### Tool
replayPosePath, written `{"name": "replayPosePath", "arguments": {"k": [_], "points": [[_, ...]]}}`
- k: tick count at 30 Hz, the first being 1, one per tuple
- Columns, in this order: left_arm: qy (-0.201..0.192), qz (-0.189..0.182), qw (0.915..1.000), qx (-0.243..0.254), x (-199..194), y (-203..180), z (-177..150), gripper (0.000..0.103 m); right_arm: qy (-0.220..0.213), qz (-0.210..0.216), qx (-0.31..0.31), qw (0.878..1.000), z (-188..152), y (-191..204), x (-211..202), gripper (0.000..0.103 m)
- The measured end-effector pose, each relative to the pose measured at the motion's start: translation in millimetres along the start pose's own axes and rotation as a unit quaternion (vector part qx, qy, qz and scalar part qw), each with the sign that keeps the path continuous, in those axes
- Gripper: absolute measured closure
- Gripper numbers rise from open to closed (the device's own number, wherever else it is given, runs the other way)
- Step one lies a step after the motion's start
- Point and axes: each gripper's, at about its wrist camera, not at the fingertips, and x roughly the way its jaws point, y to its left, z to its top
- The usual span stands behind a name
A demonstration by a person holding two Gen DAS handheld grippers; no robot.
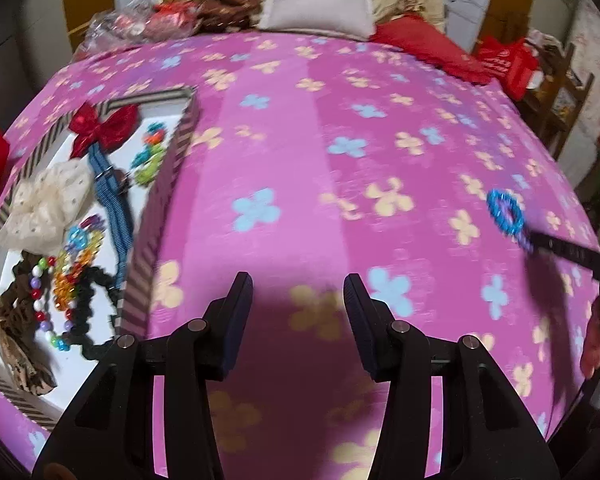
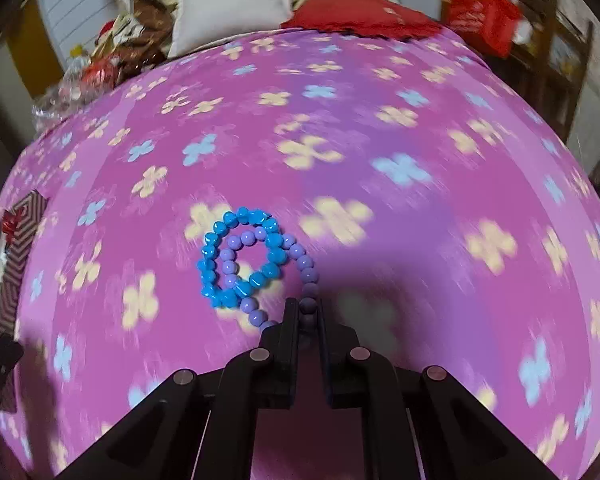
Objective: Organize jewelry
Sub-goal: 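Grasp the blue and purple bead bracelets with the right tool, then grasp the blue bead bracelet with the left tool while the right tool keeps the purple bracelet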
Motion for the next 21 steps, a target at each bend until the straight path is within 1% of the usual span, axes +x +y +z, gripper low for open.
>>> {"name": "replayPosePath", "arguments": {"k": [2,3,6,8,11,14,16,21], "points": [[0.010,-0.011,0.9998,0.013,2.4,-14.9,3.5,0.056,-0.014,-0.015,0.008,1.000,-12.1,-15.7,-10.6,0.095],[0.019,-0.023,0.9994,0.018,5.4,-25.3,5.7,0.056,-0.024,-0.020,0.015,0.999,-18.3,-25.3,-15.3,0.095],[0.041,-0.043,0.9977,0.034,16.2,-57.8,12.8,0.056,-0.052,-0.026,0.029,0.998,-28.5,-46.4,-23.8,0.095],[0.053,-0.053,0.9959,0.051,24.5,-84.8,19.3,0.056,-0.059,-0.011,0.042,0.997,-31.0,-57.1,-26.0,0.095],[0.063,-0.069,0.9926,0.078,36.5,-127.4,28.5,0.056,-0.046,0.025,0.058,0.997,-30.3,-69.2,-23.8,0.095],[0.072,-0.091,0.9886,0.096,48.3,-167.7,38.2,0.056,-0.037,0.043,0.061,0.997,-31.1,-74.0,-22.2,0.095],[0.075,-0.098,0.9863,0.110,54.6,-192.0,42.1,0.056,-0.030,0.051,0.066,0.996,-31.9,-77.2,-19.4,0.095],[0.074,-0.093,0.9812,0.151,67.9,-233.9,44.2,0.056,-0.020,0.082,0.089,0.992,-33.2,-88.0,-17.0,0.095]]}}
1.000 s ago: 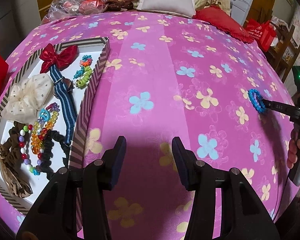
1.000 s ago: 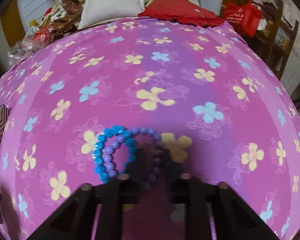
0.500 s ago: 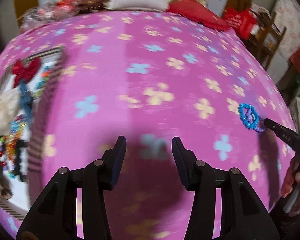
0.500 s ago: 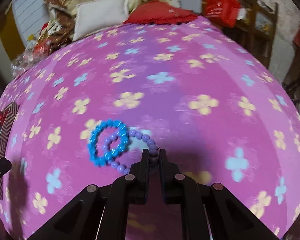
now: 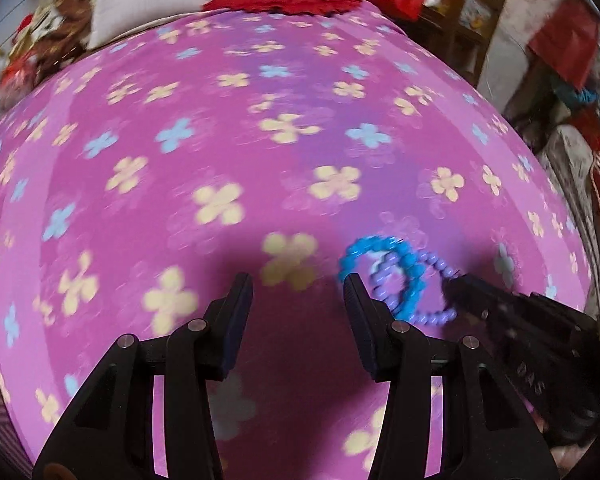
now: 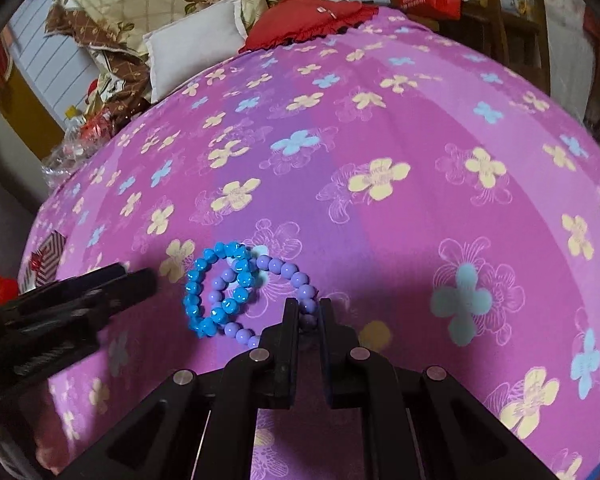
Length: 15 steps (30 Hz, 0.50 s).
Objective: Organize jewelry
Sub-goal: 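Grasp the blue bead bracelet with the left tool while the right tool keeps the purple bracelet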
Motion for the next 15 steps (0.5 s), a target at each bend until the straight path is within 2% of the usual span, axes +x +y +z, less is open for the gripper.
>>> {"name": "replayPosePath", "arguments": {"k": [6,13,15], "points": [[0.021,-0.002,0.9997,0.009,19.6,-11.1,1.5,0.057,-0.002,0.019,0.011,1.000,1.1,-3.6,-3.2,0.095],[0.007,0.013,0.9995,0.029,23.4,-24.0,0.8,0.058,-0.004,0.021,0.015,1.000,2.2,-5.9,-4.2,0.095],[0.003,0.021,0.9986,0.048,22.6,-30.8,-1.4,0.095,-0.005,0.017,0.018,1.000,2.9,-7.3,-3.5,0.095]]}}
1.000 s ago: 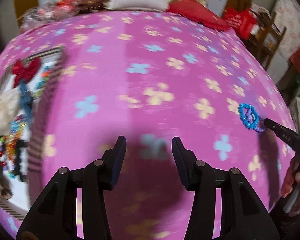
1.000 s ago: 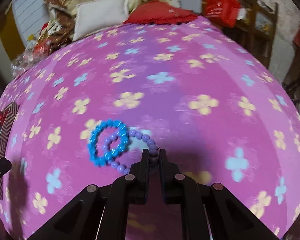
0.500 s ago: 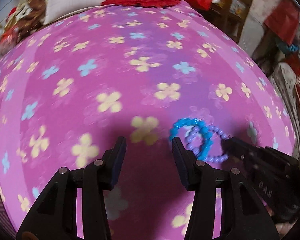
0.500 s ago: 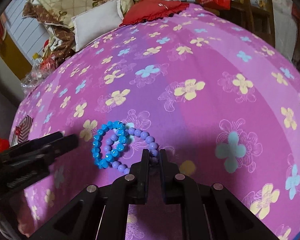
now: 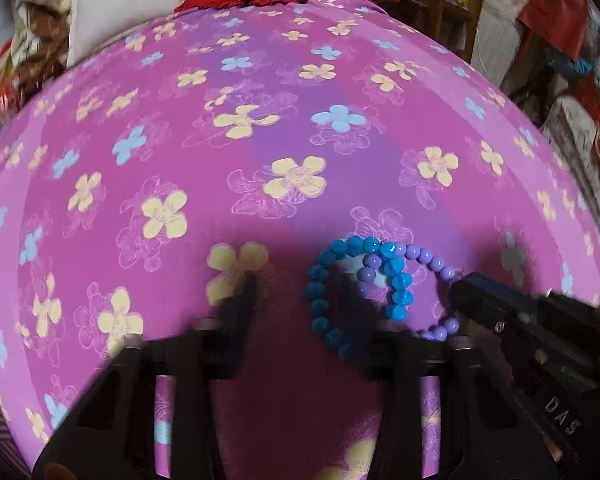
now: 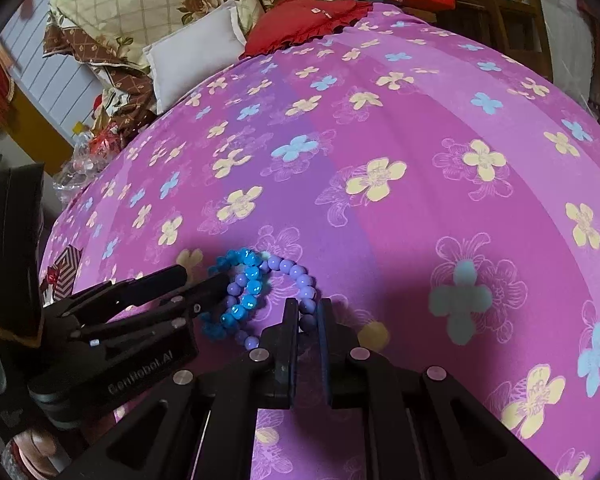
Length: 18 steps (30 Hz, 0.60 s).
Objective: Organize jewelry
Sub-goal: 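Grasp the blue bead bracelet with the left tool while the right tool keeps the purple bracelet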
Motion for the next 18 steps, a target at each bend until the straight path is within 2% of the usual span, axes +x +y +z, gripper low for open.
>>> {"name": "replayPosePath", "arguments": {"k": [2,4,7,18], "points": [[0.011,-0.018,0.9998,-0.004,-2.4,-0.6,-0.9,0.096,-0.001,-0.002,0.002,1.000,0.4,-1.5,0.2,0.095],[0.000,-0.015,0.9998,-0.013,-9.2,3.0,-2.1,0.096,-0.005,0.002,0.006,1.000,1.2,-3.1,-0.9,0.095],[-0.004,-0.030,0.9983,-0.049,-21.5,21.7,-4.4,0.096,-0.016,0.009,0.008,1.000,1.9,-3.9,-4.4,0.095],[-0.041,-0.012,0.9933,-0.107,-73.6,83.2,-38.4,0.096,-0.041,0.035,0.015,0.998,3.3,-3.6,-13.6,0.095]]}}
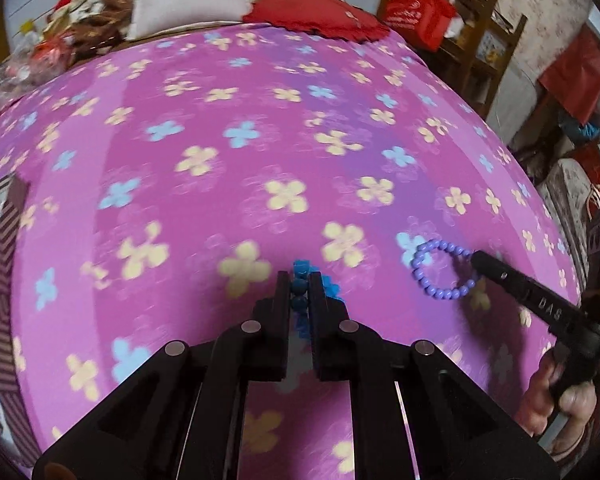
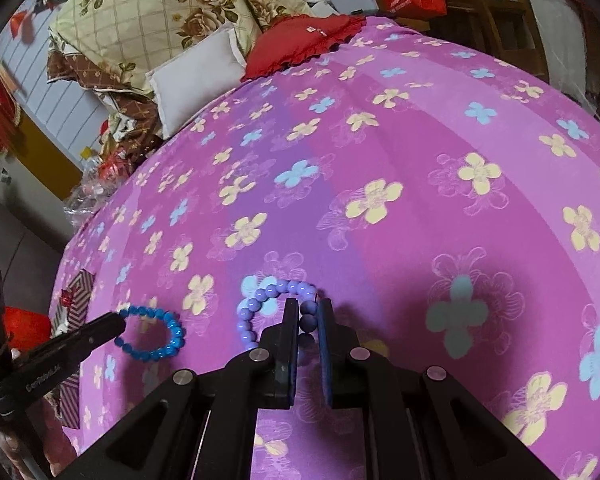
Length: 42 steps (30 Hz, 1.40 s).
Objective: Organize jewelry
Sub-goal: 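Grasp the blue bead bracelet with the left tool while the right tool keeps the purple bracelet, then carry both bracelets over the white tray with both tools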
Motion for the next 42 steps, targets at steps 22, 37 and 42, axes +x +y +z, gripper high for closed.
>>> {"name": "replayPosePath", "arguments": {"k": [22,37,42], "points": [[-0.115,0.030,0.9907,-0.067,-144.8,112.2,-51.4,0.096,-0.043,0.041,-0.095,0.994,-9.5,120.1,-56.2,0.095],[-0.159,0.114,0.9663,-0.167,-184.4,261.2,-65.1,0.096,0.002,0.078,-0.251,0.965,-43.6,297.8,-35.8,0.095],[-0.162,0.142,0.9569,-0.194,-182.8,312.7,-59.0,0.096,0.019,0.098,-0.288,0.952,-53.3,360.1,-18.8,0.095]]}}
